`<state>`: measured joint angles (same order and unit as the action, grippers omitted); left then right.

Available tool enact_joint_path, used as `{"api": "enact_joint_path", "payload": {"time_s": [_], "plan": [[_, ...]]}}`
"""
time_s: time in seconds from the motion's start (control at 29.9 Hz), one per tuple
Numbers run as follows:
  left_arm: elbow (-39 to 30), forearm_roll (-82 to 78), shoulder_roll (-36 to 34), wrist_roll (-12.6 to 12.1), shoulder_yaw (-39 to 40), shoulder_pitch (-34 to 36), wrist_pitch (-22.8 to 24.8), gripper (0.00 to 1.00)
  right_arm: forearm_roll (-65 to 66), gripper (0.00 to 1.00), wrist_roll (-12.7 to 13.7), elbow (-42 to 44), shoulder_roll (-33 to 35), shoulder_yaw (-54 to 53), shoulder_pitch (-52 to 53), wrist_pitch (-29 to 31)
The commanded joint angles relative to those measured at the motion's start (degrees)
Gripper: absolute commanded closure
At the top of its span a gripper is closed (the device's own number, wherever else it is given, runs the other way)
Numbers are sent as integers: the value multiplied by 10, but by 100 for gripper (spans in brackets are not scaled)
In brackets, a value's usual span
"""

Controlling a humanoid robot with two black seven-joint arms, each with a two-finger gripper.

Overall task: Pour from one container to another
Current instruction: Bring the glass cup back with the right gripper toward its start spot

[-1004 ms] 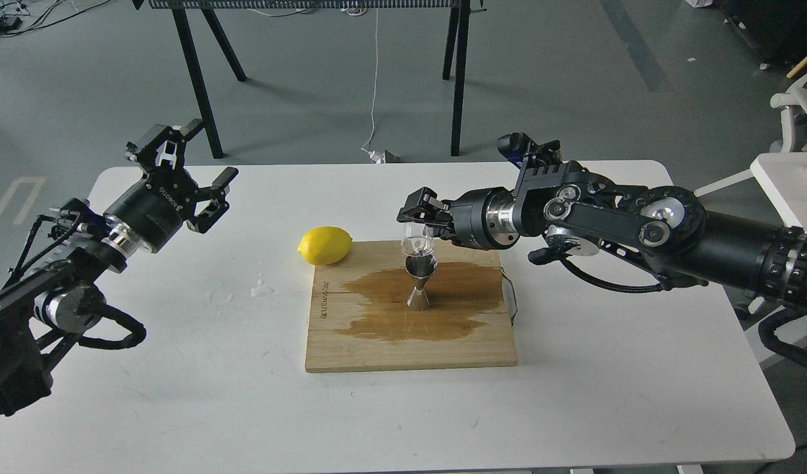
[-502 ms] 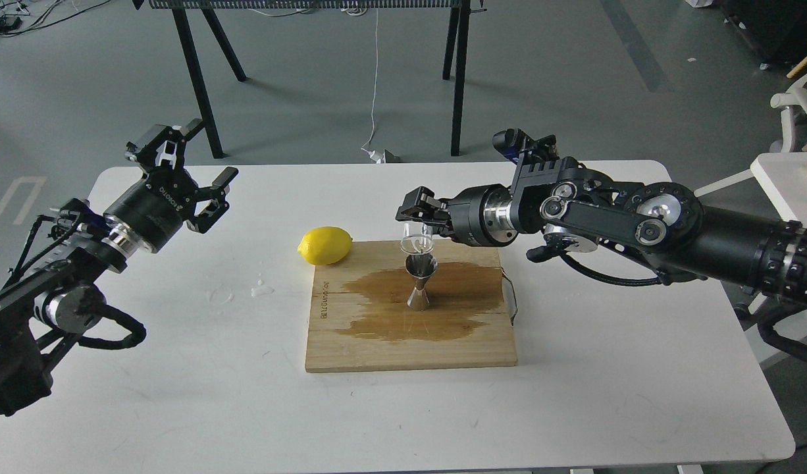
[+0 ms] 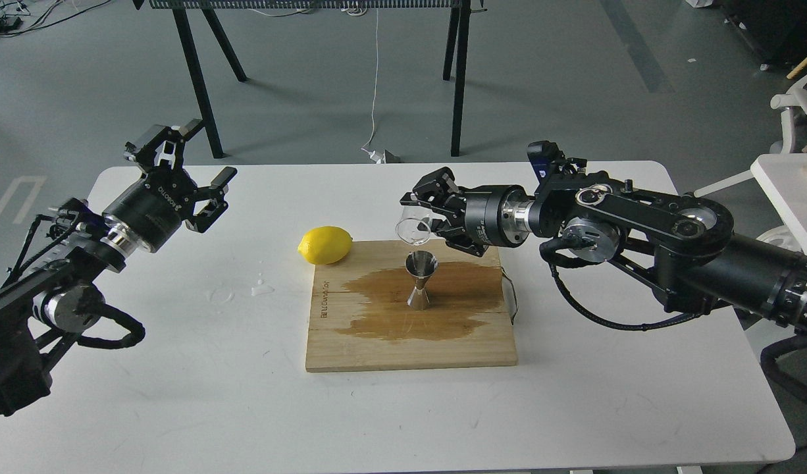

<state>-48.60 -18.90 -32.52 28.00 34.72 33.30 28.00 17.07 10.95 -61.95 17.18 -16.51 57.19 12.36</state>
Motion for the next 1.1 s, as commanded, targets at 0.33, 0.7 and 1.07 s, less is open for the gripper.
{"api": "enact_joint_path", "payload": {"time_s": [0.33, 0.7, 1.07], "plan": [[1, -2, 2, 0, -1, -1, 0, 10, -218, 59, -5, -2, 6, -507, -381, 137], [4, -4, 2, 0, -2, -3, 0, 10, -378, 59, -44, 65, 3, -564, -474, 132], [5, -5, 7, 0, -3, -6, 0, 10, -403, 59, -46, 158, -46, -574, -479, 58]]}}
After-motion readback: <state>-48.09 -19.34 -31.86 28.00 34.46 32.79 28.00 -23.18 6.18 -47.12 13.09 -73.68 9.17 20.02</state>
